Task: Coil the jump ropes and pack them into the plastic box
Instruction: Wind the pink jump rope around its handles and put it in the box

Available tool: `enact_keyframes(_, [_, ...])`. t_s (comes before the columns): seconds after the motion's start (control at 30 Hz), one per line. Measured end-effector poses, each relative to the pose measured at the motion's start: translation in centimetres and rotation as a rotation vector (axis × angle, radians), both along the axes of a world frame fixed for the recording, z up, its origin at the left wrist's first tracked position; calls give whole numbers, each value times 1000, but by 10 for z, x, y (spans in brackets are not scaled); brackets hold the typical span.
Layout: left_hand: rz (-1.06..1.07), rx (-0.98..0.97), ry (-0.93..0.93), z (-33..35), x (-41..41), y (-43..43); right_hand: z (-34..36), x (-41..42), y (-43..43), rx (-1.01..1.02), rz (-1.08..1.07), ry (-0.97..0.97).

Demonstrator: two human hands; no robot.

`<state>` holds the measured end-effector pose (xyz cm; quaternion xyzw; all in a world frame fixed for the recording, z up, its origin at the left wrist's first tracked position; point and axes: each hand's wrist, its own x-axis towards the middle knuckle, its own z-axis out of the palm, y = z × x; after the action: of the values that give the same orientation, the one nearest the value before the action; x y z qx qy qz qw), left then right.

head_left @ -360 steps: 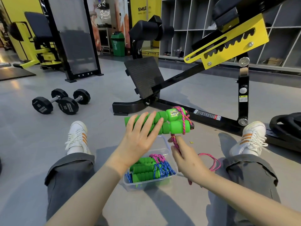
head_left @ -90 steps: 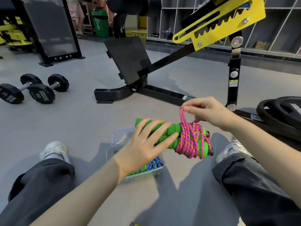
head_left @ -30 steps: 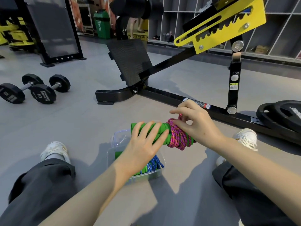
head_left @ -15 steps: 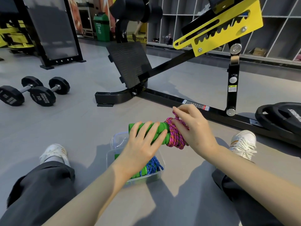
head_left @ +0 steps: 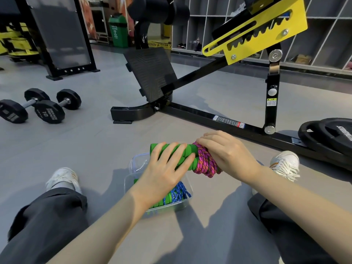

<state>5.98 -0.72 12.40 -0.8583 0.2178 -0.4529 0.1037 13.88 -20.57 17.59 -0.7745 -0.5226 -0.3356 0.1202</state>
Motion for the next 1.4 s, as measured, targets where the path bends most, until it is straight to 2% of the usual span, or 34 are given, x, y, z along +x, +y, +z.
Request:
enact_keyframes(0.2, [15,3,-2,-3,1,3,-6,0,-5,-62,22,137])
enact_keyframes(0.37, [32,-54,-44,0,4,2,-3,-7,9,312,-50,482])
enact_keyframes(0.5, [37,-69,-62,-1,6,5,-3,-10,15,406,-171,624])
enact_keyframes(0.67, [52,-64,-47,-3,6,5,-10,-17,23,599,-266,462])
enact_keyframes(0.87, [54,-90,-52,-1,5,0,-11,-22,26,538,-208,303])
enact_keyframes(1.03, [54,-101,-77,1,8,-2,-12,-20,28,556,-169,288])
enact_keyframes(1.2, [58,-111,-106,6,7,-3,-12,-25,29,326,-168,186])
enact_keyframes(1.4, [60,-111,-119,3,8,-1,-12,-21,26,226,-128,188])
